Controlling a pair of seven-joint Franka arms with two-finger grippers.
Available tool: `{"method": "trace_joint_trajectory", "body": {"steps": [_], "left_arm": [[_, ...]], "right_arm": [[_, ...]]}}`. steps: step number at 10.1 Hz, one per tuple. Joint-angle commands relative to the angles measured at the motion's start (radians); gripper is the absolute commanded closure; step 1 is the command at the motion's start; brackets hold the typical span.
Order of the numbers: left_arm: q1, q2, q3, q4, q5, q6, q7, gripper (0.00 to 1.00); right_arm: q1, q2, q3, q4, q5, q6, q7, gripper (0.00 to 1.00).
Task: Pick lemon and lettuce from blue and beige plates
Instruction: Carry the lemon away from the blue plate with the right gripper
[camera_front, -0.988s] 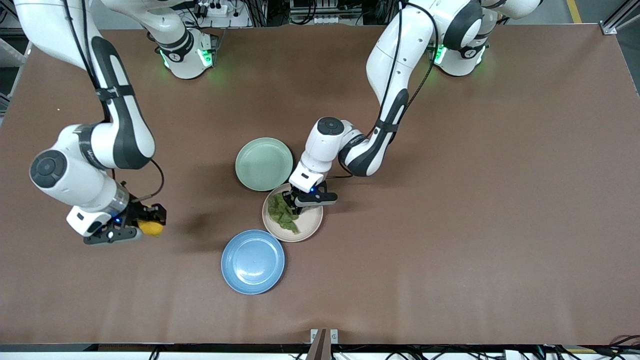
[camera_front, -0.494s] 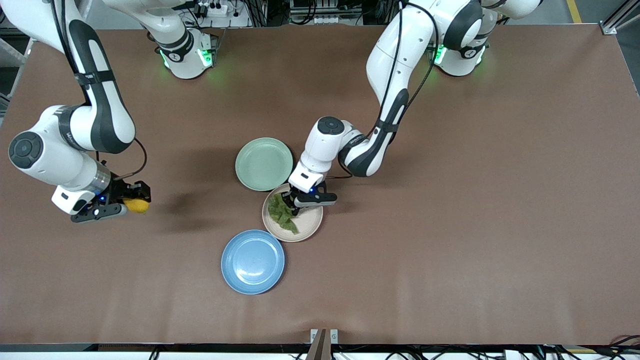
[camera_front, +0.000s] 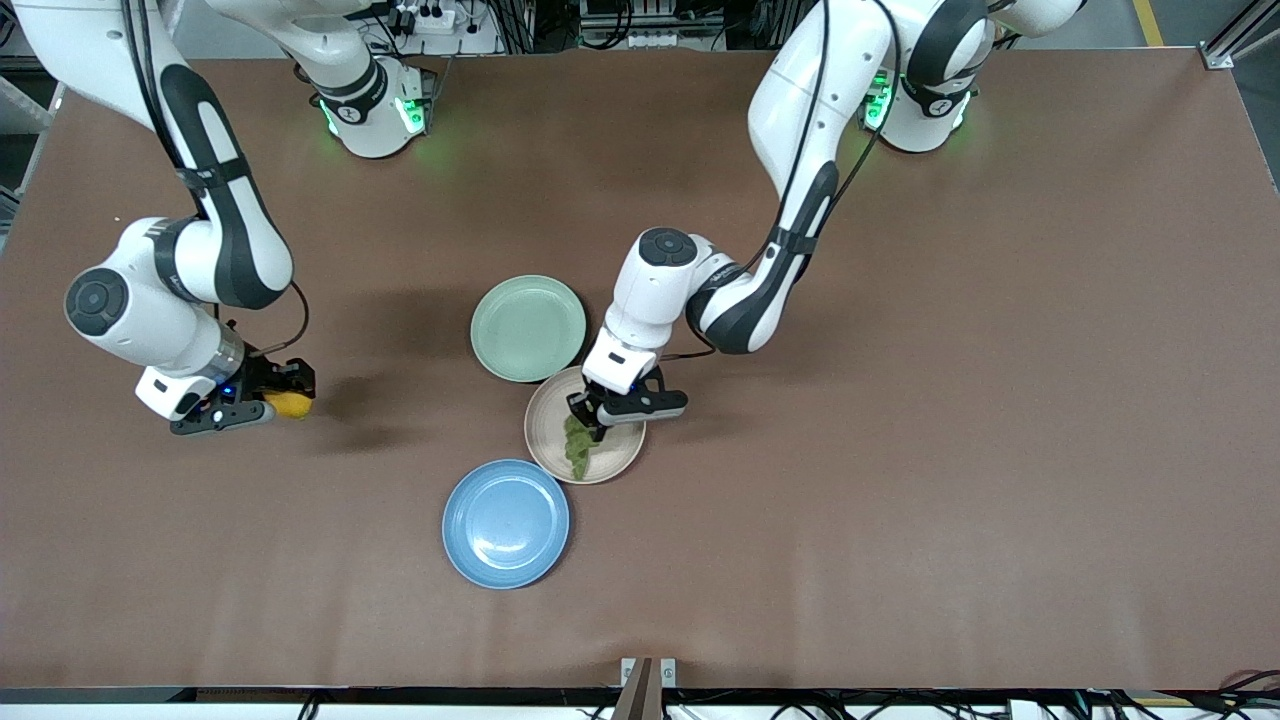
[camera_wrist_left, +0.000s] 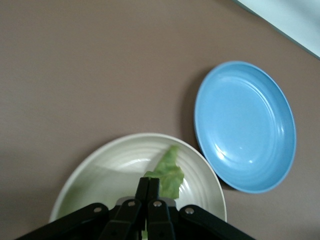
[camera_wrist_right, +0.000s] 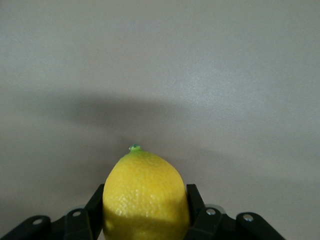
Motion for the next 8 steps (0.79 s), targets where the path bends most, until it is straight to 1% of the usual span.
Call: {"method": "trace_joint_trajectory", "body": {"steps": [1,3,6,7,8], "left_arm": [[0.041,-0.092,0.003,-0.027,0.014,-0.156,-0.022,1.00],[0.091,-0.155,0.001,-0.024,0.016,-0.274,-0.007,1.00],[0.169,-0.215,0.000,-0.025,0.016,-0.407,0.041,1.00],[0.202,-0.224,0.001,-0.025,0.016,-0.449,0.079,1.00],[0.236,-0.228,0.000,-0.024,0.016,-0.499,0.134,1.00]], "right_arm": [[-0.020,0.053,0.013,-0.001,-0.005,0.076,-0.012,0.84],[-0.025,0.099,0.013,0.003,-0.005,0.132,-0.010,0.84],[-0.054,0.150,0.013,0.051,-0.005,0.134,-0.010,0.81],[-0.054,0.158,0.014,0.057,-0.002,0.134,-0.009,0.77],[-0.054,0.158,0.014,0.066,0.004,0.139,-0.007,0.55]]}}
